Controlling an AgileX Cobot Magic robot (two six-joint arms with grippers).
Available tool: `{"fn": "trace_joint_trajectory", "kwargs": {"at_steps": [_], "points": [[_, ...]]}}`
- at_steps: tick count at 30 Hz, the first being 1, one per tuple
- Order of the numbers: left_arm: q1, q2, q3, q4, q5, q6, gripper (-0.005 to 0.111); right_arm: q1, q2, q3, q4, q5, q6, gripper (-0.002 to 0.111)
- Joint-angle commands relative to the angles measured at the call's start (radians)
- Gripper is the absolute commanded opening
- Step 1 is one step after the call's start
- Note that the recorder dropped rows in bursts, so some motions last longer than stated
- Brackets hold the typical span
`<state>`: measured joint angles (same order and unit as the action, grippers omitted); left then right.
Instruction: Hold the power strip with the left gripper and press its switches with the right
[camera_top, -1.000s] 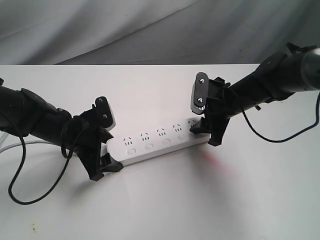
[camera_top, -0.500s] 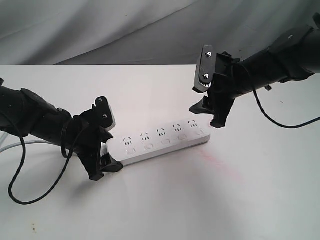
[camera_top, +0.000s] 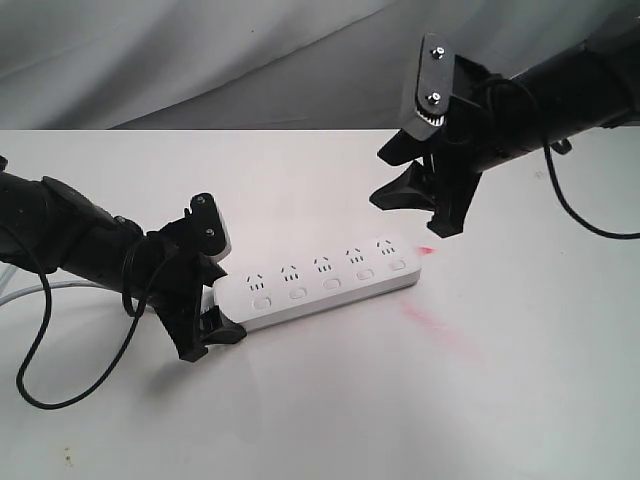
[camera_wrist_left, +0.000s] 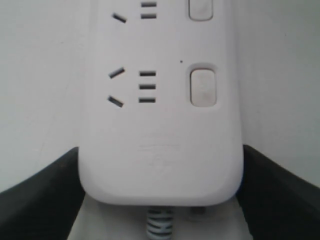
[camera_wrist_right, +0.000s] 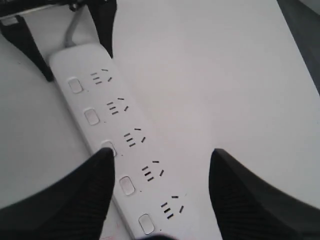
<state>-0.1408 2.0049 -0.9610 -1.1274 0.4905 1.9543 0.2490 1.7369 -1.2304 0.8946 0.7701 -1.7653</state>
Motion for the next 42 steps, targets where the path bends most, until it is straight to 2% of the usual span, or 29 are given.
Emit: {"fn": "trace_joint_trajectory", "kwargs": {"at_steps": [1, 13, 20, 24, 31, 42], "points": [[0.002, 0.007, 0.003, 0.037, -0.042, 0.016, 0.068, 0.0, -0.108, 0.083, 0.051, 0.015, 0.004, 0.053], [0.002, 0.007, 0.003, 0.037, -0.042, 0.016, 0.068, 0.0, -0.409, 0.481, 0.277, -0.076, 0.024, 0.052], [0.002, 0.007, 0.003, 0.037, -0.042, 0.016, 0.068, 0.0, -0.584, 0.662, 0.386, -0.114, 0.017, 0.044], [0.002, 0.007, 0.003, 0.037, -0.042, 0.016, 0.068, 0.0, -0.656, 0.716, 0.443, -0.129, 0.017, 0.037], [0.002, 0.007, 0.003, 0.037, -0.042, 0.016, 0.068, 0.0, -0.736, 0.759, 0.504, -0.18, 0.017, 0.001], [0.002, 0.007, 0.003, 0.037, -0.042, 0.016, 0.068, 0.0, -0.743, 0.759, 0.504, -0.19, 0.024, 0.0]]}}
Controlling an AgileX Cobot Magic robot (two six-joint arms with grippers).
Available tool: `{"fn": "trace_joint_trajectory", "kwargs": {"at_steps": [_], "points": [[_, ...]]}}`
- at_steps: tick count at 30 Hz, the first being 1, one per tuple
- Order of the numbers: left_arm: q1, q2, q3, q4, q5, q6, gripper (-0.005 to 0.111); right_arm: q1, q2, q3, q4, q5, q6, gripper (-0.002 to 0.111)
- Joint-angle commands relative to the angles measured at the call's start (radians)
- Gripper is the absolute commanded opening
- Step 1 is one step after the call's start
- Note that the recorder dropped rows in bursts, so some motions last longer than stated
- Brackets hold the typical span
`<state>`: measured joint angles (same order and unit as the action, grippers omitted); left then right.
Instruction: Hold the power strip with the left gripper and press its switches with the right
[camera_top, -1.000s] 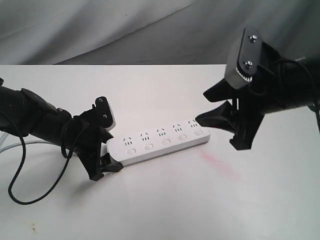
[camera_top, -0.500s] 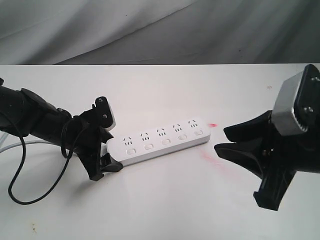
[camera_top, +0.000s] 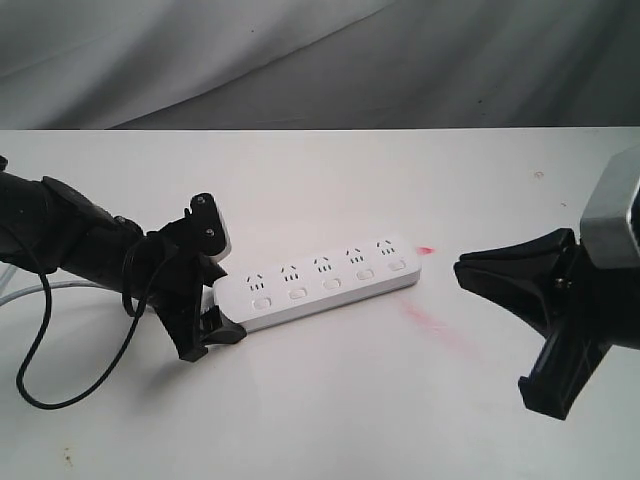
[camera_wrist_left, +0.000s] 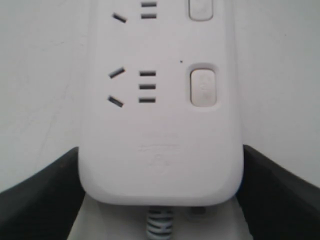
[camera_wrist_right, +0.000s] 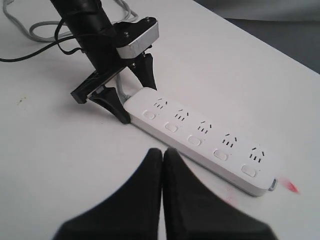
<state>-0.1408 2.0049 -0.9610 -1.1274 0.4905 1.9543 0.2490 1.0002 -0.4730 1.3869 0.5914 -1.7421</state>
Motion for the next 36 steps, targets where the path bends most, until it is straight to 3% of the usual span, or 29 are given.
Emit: {"fn": "trace_joint_trajectory", "kwargs": {"at_steps": [1, 7, 18, 24, 36], "points": [[0.002, 0.007, 0.003, 0.037, -0.042, 0.016, 0.068, 0.0, -0.006, 0.001, 0.012, -0.018, 0.001, 0.0], [0.002, 0.007, 0.003, 0.037, -0.042, 0.016, 0.068, 0.0, -0.009, 0.001, 0.002, -0.108, 0.001, 0.0], [0.002, 0.007, 0.003, 0.037, -0.042, 0.016, 0.068, -0.039, -0.426, 0.001, 0.011, -0.539, 0.001, 0.0], [0.002, 0.007, 0.003, 0.037, -0.042, 0.016, 0.068, -0.135, -0.59, 0.001, 0.019, -0.523, 0.003, 0.0], [0.002, 0.007, 0.003, 0.037, -0.042, 0.016, 0.068, -0.135, -0.648, -0.001, 0.011, -0.535, 0.0, 0.0]]}}
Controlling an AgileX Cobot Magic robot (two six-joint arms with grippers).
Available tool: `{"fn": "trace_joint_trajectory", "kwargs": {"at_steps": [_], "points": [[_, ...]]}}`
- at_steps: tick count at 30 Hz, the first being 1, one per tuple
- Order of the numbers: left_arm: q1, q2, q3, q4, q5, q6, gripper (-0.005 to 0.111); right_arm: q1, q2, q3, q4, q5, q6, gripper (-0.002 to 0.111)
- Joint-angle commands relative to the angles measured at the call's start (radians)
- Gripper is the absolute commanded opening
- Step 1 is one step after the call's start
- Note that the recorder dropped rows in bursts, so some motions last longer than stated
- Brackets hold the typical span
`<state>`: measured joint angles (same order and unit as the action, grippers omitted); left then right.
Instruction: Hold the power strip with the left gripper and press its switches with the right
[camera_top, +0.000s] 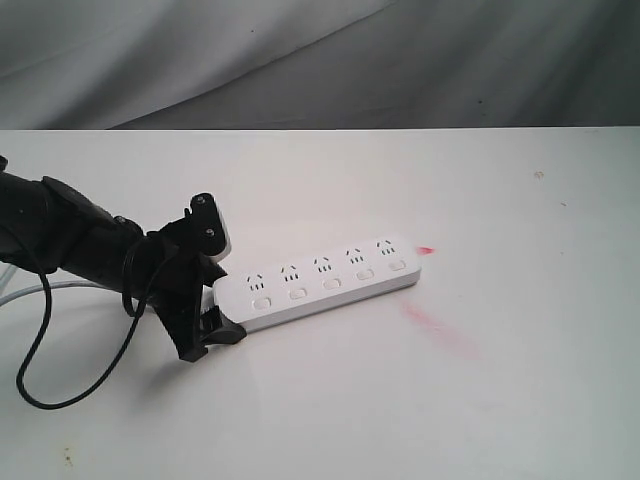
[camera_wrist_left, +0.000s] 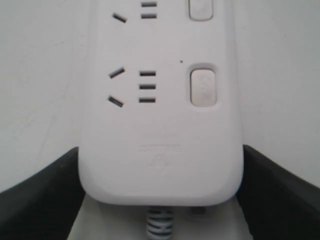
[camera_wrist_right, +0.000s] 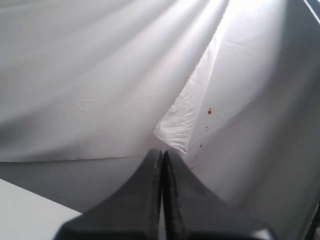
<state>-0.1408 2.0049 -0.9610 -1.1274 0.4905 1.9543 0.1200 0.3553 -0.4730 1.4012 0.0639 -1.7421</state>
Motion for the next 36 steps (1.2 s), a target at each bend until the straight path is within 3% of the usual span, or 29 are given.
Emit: {"fn": "trace_joint_trajectory", "kwargs": {"at_steps": [1, 17, 29, 31, 36], "points": [[0.002, 0.007, 0.003, 0.037, -0.042, 0.016, 0.068, -0.006, -0.003, -0.001, -0.004, -0.012, 0.0, 0.0], [0.002, 0.007, 0.003, 0.037, -0.042, 0.016, 0.068, -0.006, -0.003, -0.001, 0.343, -0.314, 0.0, 0.0], [0.002, 0.007, 0.003, 0.037, -0.042, 0.016, 0.068, -0.004, -0.001, 0.002, 0.343, -0.127, -0.021, 0.0], [0.002, 0.007, 0.003, 0.037, -0.042, 0.016, 0.068, -0.004, -0.001, 0.014, 0.156, -0.05, 0.096, 0.0], [0.002, 0.007, 0.003, 0.037, -0.042, 0.016, 0.068, -0.004, -0.001, 0.067, -0.55, -0.03, 0.844, 0.0]]}}
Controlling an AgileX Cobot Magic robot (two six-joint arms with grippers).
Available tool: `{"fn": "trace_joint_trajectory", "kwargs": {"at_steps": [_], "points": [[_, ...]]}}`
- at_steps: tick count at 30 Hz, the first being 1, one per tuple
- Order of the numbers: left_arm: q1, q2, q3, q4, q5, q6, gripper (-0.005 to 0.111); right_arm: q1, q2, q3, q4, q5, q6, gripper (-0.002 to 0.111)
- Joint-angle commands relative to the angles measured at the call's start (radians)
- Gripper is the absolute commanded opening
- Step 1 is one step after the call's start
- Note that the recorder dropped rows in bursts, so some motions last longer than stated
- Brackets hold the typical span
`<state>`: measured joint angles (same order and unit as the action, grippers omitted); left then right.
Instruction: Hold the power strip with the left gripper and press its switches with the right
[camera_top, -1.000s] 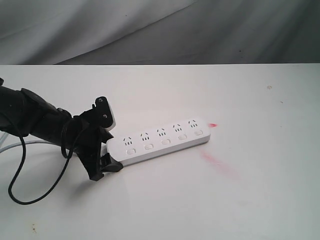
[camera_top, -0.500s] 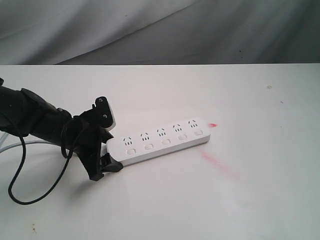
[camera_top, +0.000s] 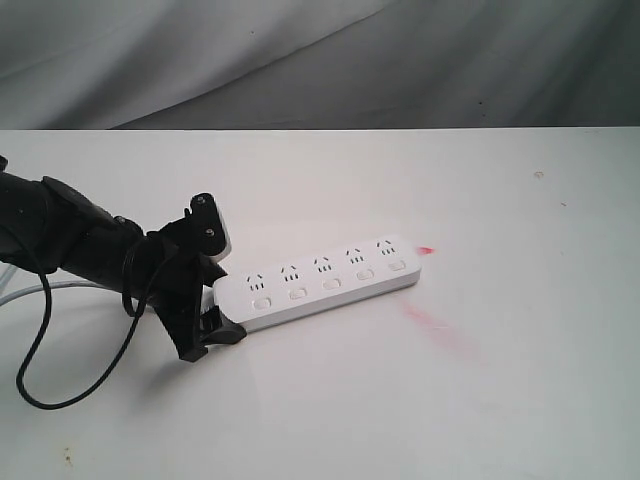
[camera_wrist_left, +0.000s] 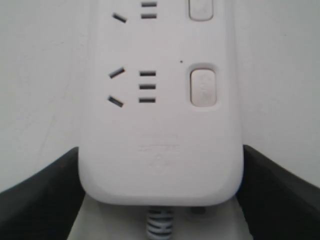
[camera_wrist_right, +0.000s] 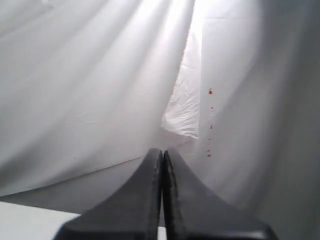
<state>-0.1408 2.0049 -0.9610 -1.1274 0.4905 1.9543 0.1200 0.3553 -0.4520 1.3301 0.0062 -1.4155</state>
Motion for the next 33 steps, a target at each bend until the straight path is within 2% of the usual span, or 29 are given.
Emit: {"fn": "trace_joint_trajectory", "kwargs": {"at_steps": [1, 5, 12, 20, 33], "points": [[0.002, 0.007, 0.003, 0.037, -0.042, 0.016, 0.068, -0.004, -0.001, 0.061, -0.585, 0.019, 0.638, 0.0], [0.002, 0.007, 0.003, 0.037, -0.042, 0.016, 0.068, -0.004, -0.001, 0.142, -0.873, 0.0, 0.907, 0.0], [0.002, 0.007, 0.003, 0.037, -0.042, 0.016, 0.068, -0.004, -0.001, 0.262, -1.177, -0.006, 1.234, 0.0], [0.002, 0.007, 0.003, 0.037, -0.042, 0.016, 0.068, -0.004, -0.097, 0.378, -1.187, 0.001, 1.259, 0.0], [0.002, 0.007, 0.003, 0.037, -0.042, 0.016, 0.068, -0.004, -0.123, 0.445, -1.129, 0.064, 1.267, 0.0]]}}
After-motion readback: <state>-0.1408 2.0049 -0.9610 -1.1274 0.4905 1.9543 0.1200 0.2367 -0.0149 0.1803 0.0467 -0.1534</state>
